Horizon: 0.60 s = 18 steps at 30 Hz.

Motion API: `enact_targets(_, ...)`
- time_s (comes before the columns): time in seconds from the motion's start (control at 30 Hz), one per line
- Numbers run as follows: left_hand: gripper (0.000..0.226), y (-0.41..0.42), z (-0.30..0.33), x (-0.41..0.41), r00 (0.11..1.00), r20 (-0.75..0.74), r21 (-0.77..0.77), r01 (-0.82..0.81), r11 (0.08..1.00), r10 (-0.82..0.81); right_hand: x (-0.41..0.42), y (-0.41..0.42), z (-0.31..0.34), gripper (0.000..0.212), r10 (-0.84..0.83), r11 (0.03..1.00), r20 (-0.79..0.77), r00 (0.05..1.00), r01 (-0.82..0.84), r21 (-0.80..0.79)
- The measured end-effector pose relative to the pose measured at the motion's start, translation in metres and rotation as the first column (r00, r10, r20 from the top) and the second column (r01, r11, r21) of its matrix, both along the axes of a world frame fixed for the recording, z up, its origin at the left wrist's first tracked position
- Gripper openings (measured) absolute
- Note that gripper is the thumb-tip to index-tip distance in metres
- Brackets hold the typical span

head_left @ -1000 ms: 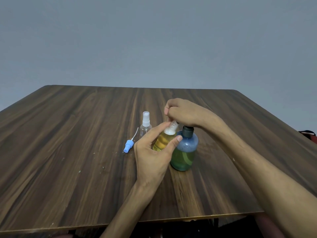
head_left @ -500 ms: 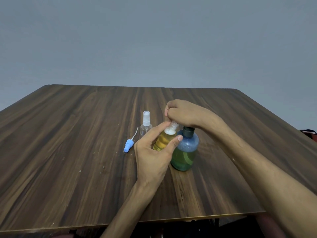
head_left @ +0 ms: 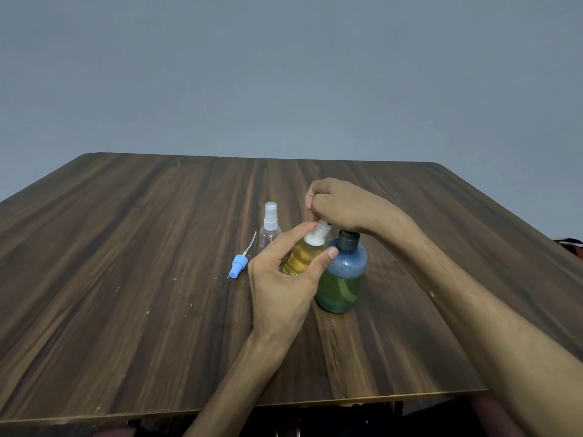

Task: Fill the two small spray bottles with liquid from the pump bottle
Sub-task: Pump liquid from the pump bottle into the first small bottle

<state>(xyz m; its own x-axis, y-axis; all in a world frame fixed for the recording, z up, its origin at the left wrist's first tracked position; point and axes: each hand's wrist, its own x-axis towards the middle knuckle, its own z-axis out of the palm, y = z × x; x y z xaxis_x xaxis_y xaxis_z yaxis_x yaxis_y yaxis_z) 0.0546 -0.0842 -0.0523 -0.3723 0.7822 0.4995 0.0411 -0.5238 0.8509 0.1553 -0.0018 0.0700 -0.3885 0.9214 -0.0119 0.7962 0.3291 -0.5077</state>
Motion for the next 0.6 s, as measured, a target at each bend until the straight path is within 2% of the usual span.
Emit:
enact_targets(0.1, 0.043, -0.001, -0.001, -0.001, 1.000, -0.008, 0.004, -0.007, 1.000, 0.008, 0.000, 0.000, -0.004, 0.024, -0.013, 1.000, -0.002, 1.000, 0.013, 0.005)
enact_targets(0.17, 0.044, -0.001, 0.000, -0.002, 1.000, 0.004, -0.002, 0.008, 1.000, -0.008, 0.001, -0.001, -0.004, 0.020, -0.007, 1.000, -0.160, 0.987, 0.004, -0.020)
enact_targets(0.23, 0.043, -0.003, 0.002, -0.002, 0.998, 0.037, -0.016, 0.045, 0.999, -0.045, 0.003, -0.001, -0.004, 0.019, -0.011, 0.998, -0.380, 0.925, -0.014, -0.063)
enact_targets(0.3, 0.043, -0.005, 0.004, -0.002, 0.995, 0.064, -0.030, 0.077, 0.997, -0.075, 0.004, -0.001, -0.005, 0.020, -0.023, 1.000, -0.505, 0.863, 0.010, -0.028)
enact_targets(0.47, 0.042, -0.004, 0.006, -0.004, 0.992, 0.090, -0.050, 0.088, 0.995, -0.083, 0.008, -0.004, -0.006, 0.022, -0.047, 0.986, -0.726, 0.686, 0.149, 0.077)
enact_targets(0.6, 0.040, -0.006, 0.007, -0.005, 0.989, 0.117, -0.063, 0.100, 0.993, -0.092, 0.019, -0.016, -0.008, 0.014, -0.029, 0.961, -0.832, 0.554, 0.245, 0.130)
